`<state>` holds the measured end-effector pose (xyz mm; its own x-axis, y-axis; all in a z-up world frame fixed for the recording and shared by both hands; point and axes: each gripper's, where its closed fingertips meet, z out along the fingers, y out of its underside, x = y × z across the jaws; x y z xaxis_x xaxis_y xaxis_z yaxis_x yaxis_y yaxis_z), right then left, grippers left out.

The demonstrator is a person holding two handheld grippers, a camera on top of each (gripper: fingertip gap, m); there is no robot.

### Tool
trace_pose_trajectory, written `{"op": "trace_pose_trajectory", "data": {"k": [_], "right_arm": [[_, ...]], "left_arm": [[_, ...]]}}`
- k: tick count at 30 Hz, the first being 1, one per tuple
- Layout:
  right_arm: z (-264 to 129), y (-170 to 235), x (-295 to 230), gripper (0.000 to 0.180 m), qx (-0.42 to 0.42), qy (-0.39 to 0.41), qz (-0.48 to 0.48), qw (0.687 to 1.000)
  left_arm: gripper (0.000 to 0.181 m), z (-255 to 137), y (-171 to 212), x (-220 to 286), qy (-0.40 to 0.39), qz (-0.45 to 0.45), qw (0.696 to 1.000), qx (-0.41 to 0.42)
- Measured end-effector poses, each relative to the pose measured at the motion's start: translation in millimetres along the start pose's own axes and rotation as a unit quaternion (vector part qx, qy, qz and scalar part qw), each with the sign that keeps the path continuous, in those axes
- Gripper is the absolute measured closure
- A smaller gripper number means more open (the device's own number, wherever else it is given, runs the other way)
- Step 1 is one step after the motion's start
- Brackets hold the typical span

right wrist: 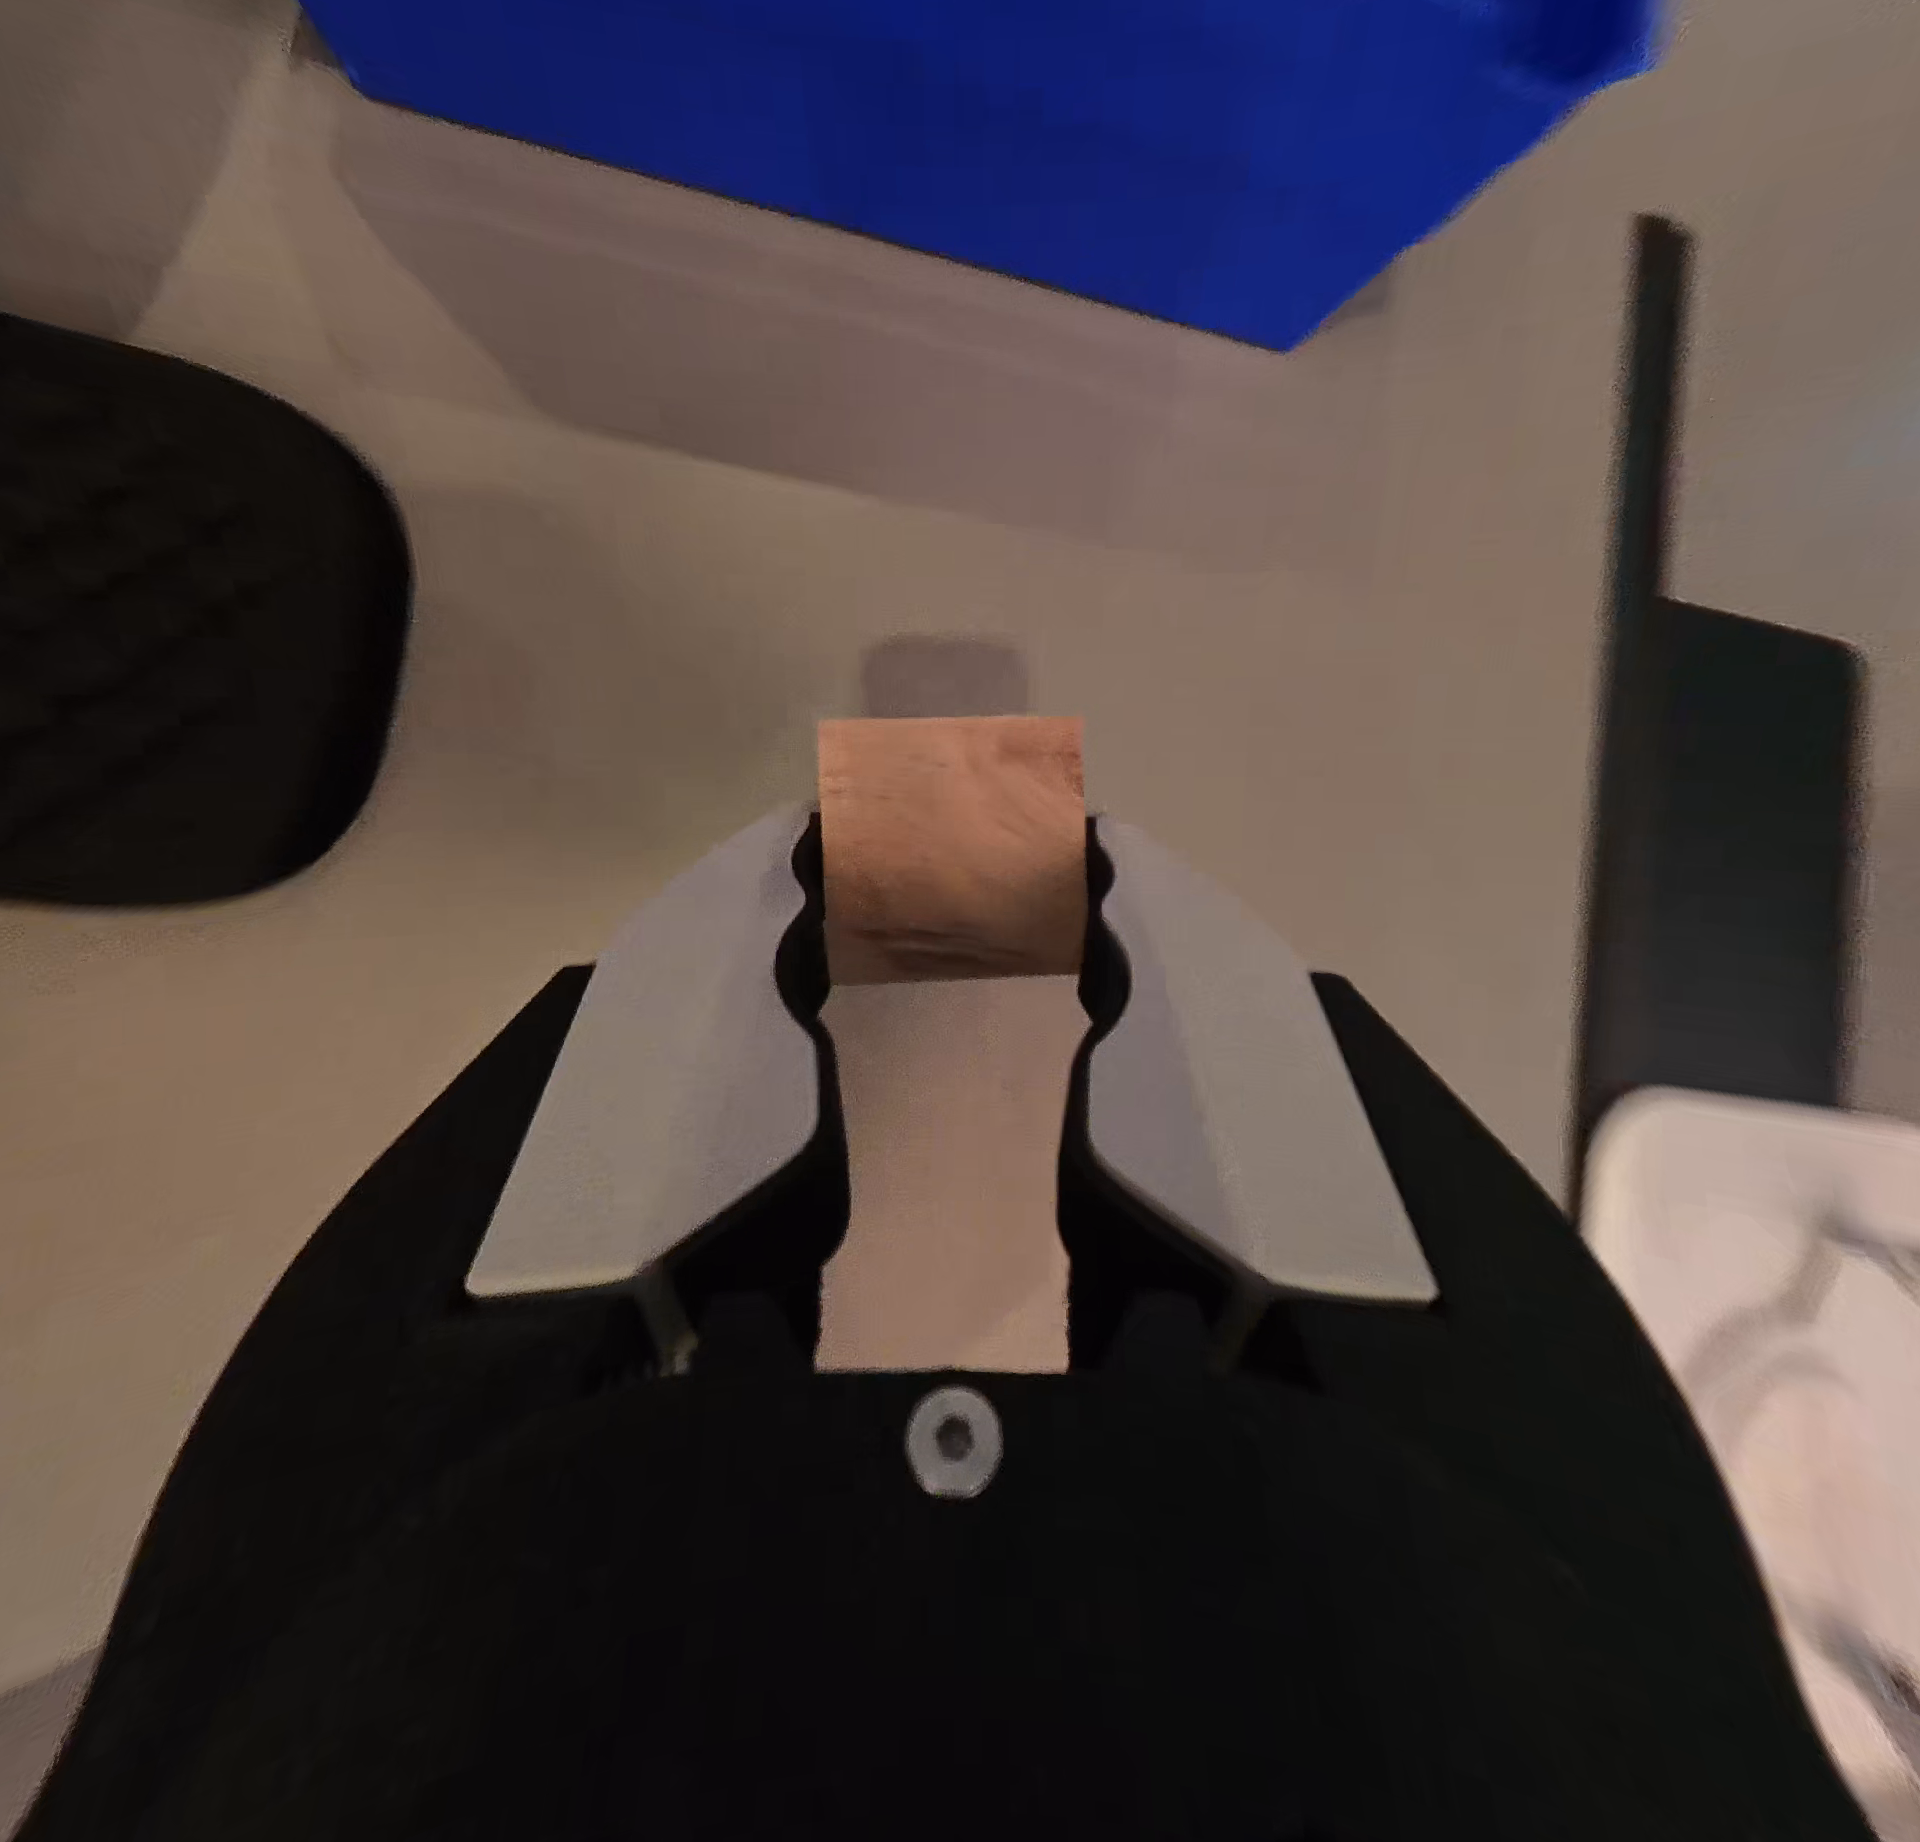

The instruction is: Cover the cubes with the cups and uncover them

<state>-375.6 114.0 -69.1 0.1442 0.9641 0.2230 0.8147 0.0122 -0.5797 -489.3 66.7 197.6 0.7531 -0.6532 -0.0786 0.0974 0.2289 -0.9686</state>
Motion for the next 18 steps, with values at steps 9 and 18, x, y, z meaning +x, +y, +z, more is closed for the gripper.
{"op": "trace_pose_trajectory", "data": {"k": [9, 18], "right_arm": [[-324, 117, -13, 0.135, -0.021, 0.297, 0.224, 0.928], [-440, 401, -158, 0.134, -0.157, 0.356, 0.588, 0.709]], "left_arm": [[0.135, 13, 5, 15, 0.017, 0.022, 0.999, -0.020], [0.135, 23, 7, 30, 0.028, 0.036, 0.998, -0.033]]}}
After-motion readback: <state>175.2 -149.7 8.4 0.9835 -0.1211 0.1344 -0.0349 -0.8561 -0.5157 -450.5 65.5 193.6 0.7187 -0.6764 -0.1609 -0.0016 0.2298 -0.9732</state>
